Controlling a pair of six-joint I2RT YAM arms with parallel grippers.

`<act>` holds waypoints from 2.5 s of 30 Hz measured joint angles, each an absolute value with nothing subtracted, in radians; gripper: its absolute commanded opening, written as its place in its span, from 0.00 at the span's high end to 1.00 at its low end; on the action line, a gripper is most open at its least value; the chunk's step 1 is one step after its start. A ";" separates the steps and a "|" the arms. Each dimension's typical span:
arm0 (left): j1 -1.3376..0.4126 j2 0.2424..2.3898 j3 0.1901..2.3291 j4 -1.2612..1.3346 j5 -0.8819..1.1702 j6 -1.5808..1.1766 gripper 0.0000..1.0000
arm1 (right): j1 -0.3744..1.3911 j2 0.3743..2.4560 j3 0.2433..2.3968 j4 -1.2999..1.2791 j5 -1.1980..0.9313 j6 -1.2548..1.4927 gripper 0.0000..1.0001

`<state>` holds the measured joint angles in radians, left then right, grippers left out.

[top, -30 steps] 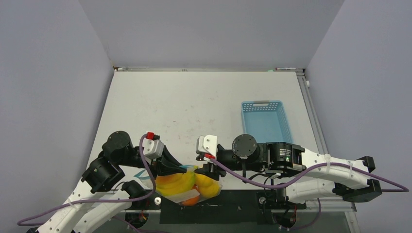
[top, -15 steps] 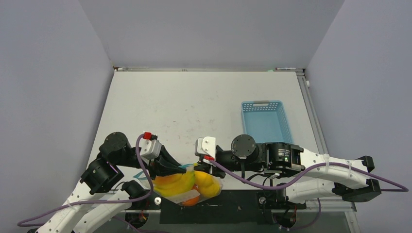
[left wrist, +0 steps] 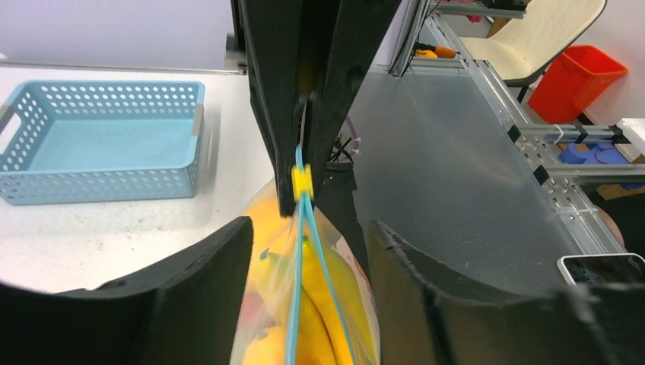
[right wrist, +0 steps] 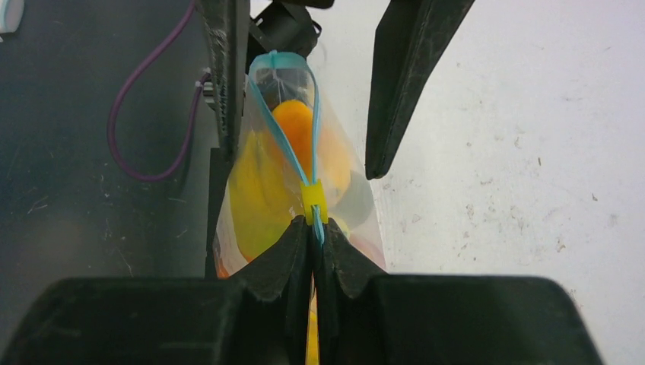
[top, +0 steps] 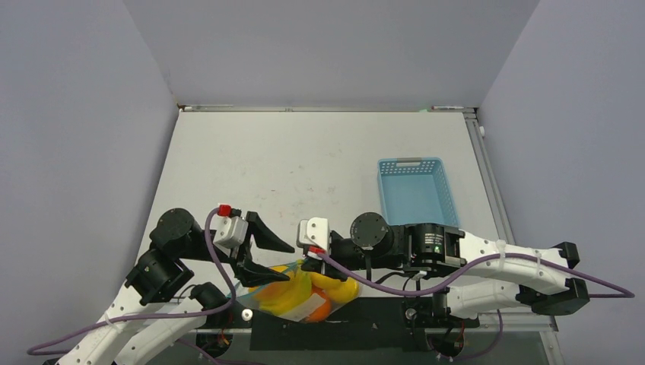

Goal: Place the food in the zip-top bag and seal the zipper
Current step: Zip the zipper food storage bag at the center of the board.

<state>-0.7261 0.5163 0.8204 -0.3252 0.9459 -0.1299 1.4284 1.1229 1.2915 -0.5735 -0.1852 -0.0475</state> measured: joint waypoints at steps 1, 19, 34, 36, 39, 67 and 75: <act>-0.726 0.516 0.820 -0.310 0.946 -0.139 0.41 | 1.428 1.131 1.291 -0.580 -0.184 -0.045 0.95; -0.726 0.535 0.783 -0.226 0.915 -0.173 0.49 | 1.430 1.178 1.292 -0.609 -0.115 -0.013 0.95; -0.726 0.567 0.758 -0.227 0.897 -0.171 0.74 | 1.435 1.199 1.301 -0.609 -0.093 0.013 0.95; -0.726 0.571 0.755 -0.229 0.896 -0.171 0.80 | 1.435 1.199 1.301 -0.609 -0.092 0.014 0.95; -0.726 0.572 0.754 -0.231 0.894 -0.168 0.90 | 1.435 1.199 1.301 -0.609 -0.090 0.015 0.95; -0.731 0.570 0.754 -0.204 0.894 -0.145 1.00 | 1.435 1.073 1.258 -0.545 -0.022 0.040 0.95; -0.731 0.573 0.754 -0.199 0.894 -0.144 1.00 | 1.435 1.032 1.250 -0.523 -0.002 0.043 0.95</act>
<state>-0.7315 0.5728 0.7540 -0.1993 0.8936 -0.1444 1.4353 1.0317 1.2499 -0.5232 -0.0017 0.0429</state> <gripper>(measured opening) 0.041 0.057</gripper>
